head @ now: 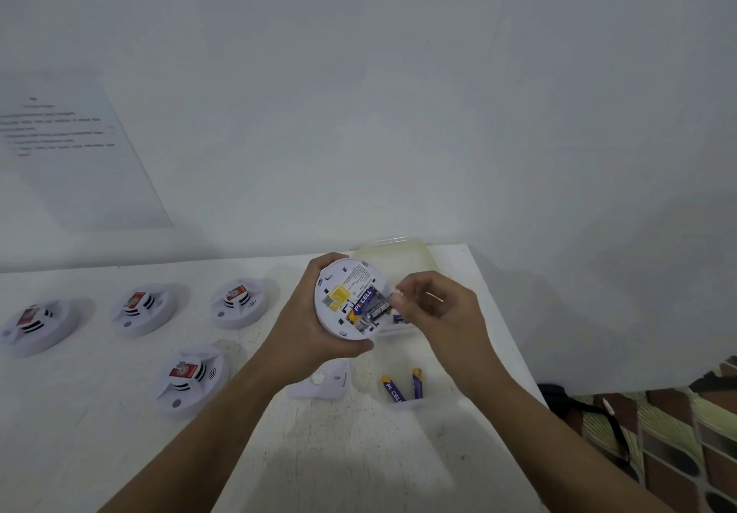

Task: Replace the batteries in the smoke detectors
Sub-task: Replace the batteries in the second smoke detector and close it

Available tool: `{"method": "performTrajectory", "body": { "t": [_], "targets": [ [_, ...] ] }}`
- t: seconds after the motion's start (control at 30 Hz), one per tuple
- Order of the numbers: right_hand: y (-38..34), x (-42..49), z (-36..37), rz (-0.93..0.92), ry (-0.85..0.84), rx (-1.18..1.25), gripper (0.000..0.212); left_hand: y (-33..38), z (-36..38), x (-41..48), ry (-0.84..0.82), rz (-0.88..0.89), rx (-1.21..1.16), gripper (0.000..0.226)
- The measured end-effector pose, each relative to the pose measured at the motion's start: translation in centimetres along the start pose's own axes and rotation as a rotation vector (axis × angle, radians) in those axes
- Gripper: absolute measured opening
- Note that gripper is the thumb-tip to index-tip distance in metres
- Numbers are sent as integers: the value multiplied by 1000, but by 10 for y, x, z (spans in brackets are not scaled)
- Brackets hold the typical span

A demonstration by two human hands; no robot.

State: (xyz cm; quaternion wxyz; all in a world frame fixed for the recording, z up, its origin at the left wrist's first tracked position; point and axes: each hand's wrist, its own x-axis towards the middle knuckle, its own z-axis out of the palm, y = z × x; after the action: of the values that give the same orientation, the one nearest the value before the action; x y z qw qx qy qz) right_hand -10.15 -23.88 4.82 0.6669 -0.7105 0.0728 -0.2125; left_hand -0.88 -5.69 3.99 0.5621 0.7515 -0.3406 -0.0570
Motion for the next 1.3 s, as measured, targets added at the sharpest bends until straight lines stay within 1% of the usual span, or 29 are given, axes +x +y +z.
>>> {"method": "performTrajectory", "body": {
  "t": [0.1,0.17,0.23,0.27,0.33,0.43,0.53,0.63,0.7,0.77,0.83,0.97,1.07,1.13,1.2,1.3],
  "targets": [
    [5,0,-11,93,105,182,8,-3,-3,-5,8,-16,4,97],
    [7,1,-17,149,132,329,11,-3,-6,-7,13,-22,15,96],
    [9,2,-21,177,144,373,10,-3,-9,-9,15,-25,20,95],
    [10,2,-23,175,141,331,8,-3,-9,-9,14,-25,20,95],
    [15,1,-27,152,128,156,4,-4,-10,-11,8,-31,20,95],
    [29,-3,-28,119,103,-149,8,-5,-7,-15,-9,-44,22,96],
    [47,-10,-25,87,11,-445,10,-8,-2,-19,-34,-64,19,96],
    [63,-15,-23,53,-97,-683,7,-10,3,-22,-50,-79,17,95],
    [70,-17,-23,59,-182,-812,7,-11,4,-23,-58,-87,8,95],
    [72,-16,-23,64,-210,-873,3,-12,4,-23,-60,-86,1,95],
    [67,-14,-21,43,-178,-840,4,-12,4,-22,-59,-82,1,95],
    [39,-13,-15,-55,-36,-532,4,-10,2,-19,-40,-68,-5,95],
    [13,-11,-5,-154,-1,-390,7,-6,1,-14,-15,-32,-8,96],
    [3,-7,2,-219,-23,-405,9,-3,0,-10,-6,6,3,97],
    [1,-3,10,-256,-31,-469,17,0,1,-6,-6,34,15,97],
    [5,1,17,-286,13,-538,27,2,3,-2,6,40,21,93]
  ]
}}
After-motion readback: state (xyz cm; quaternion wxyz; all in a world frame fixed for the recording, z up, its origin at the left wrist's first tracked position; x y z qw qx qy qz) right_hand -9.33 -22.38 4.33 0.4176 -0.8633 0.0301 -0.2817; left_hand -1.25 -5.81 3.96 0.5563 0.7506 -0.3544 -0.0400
